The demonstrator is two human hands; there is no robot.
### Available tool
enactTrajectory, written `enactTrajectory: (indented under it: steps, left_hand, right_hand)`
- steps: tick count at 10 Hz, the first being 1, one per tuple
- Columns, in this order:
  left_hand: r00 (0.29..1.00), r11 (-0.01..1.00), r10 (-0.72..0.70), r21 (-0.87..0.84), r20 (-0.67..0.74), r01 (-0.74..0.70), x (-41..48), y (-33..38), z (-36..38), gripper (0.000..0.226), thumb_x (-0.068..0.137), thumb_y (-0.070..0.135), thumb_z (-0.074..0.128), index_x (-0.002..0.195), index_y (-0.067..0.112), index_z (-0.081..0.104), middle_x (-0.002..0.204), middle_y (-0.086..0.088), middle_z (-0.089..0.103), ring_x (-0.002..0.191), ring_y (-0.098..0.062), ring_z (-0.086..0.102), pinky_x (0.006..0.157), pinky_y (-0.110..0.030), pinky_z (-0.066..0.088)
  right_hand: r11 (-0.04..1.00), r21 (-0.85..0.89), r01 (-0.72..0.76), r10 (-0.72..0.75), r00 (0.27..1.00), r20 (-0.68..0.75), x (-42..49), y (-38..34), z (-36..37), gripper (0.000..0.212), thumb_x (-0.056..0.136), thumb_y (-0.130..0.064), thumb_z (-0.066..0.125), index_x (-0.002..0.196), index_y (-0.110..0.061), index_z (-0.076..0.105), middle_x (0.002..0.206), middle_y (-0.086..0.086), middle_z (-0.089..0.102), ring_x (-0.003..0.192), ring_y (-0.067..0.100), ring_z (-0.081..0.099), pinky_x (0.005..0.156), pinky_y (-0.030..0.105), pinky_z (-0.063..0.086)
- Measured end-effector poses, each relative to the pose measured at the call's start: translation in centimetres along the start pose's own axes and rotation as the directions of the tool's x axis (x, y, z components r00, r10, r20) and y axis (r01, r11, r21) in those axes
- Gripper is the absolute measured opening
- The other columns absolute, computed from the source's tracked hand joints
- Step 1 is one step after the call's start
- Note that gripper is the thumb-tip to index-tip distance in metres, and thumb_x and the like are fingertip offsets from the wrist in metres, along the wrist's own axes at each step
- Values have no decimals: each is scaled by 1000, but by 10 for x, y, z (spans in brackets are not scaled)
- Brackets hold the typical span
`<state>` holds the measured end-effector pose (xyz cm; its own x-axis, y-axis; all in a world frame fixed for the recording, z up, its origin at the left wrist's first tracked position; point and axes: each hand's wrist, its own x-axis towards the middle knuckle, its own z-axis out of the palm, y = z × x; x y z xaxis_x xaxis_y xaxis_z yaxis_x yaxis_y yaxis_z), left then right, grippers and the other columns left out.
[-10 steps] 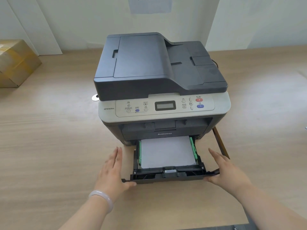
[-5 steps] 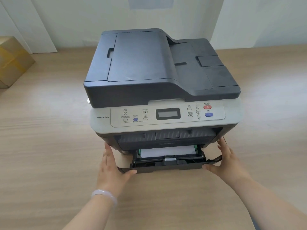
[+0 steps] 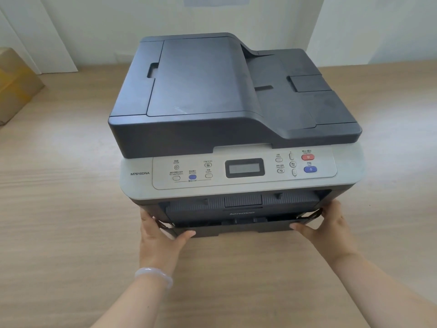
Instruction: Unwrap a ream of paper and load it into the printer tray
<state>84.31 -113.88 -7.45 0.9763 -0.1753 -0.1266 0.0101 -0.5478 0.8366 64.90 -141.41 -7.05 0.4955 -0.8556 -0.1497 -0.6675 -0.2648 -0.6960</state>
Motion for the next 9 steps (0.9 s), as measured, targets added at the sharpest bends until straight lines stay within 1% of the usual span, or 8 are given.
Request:
enactTrajectory:
  steps: [1,3,4,5,6,7,8,9]
  left_hand:
    - [997,999,-45,-25,-57,44,6,1,10,104,54,24,90,130,32,21,131,5,42,121,-20,51,98,-40,45]
    - [997,999,-29,-19,-69,28,12,-4,12,101,52,25,91,126,35,22,126,6,43,116,-23,52,97,-43,46]
    - [999,1000,-21,-13,-50,20,10,-2,12,100,55,25,90,126,36,21,117,12,37,115,-24,51,98,-42,45]
    - [998,998,-56,-28,-14,55,4,4,7,96,61,23,86,129,39,20,119,11,39,121,-25,49,101,-43,43]
    - [998,997,-64,-30,15,64,-9,17,-4,108,62,21,84,141,40,12,131,11,43,125,-18,45,105,-44,41]
    - [996,1000,-7,-17,88,9,-31,33,-16,109,66,19,80,142,43,6,125,22,38,116,-11,43,103,-38,40]
    - [977,998,-8,63,212,-5,-60,40,-24,103,73,23,76,146,42,5,130,18,39,124,-16,43,104,-34,38]
    - [950,979,27,185,312,-89,-82,49,-28,96,80,36,69,150,39,4,157,7,19,144,-15,25,116,-36,27]
  right_hand:
    - [997,49,-55,56,998,-24,5,-8,5,76,64,-26,87,120,-12,38,129,7,55,124,26,51,90,41,47]
    - [996,62,-68,70,997,-39,6,-8,8,74,65,-26,87,118,-12,38,131,11,55,126,23,52,90,41,48]
    - [995,81,-63,65,997,-28,5,-8,8,73,66,-24,86,119,-11,38,130,11,56,126,24,52,91,41,48]
    - [990,127,-59,63,997,-34,-2,-14,8,76,67,-22,85,126,-10,38,130,8,56,124,24,52,92,38,47]
    - [989,143,-36,41,999,-29,-17,-26,4,87,65,-20,86,134,-16,33,133,3,53,122,22,52,91,35,46]
    - [999,35,-19,17,998,56,-41,-35,-6,98,65,-27,84,142,-29,23,140,0,46,118,22,52,86,32,46]
    - [989,-149,5,26,978,208,-70,-43,-16,96,73,-36,76,150,-26,20,152,3,36,127,25,49,96,35,48]
    - [965,-219,143,-64,940,334,-97,-61,-24,86,78,-40,71,150,-27,25,157,1,27,136,20,40,106,31,39]
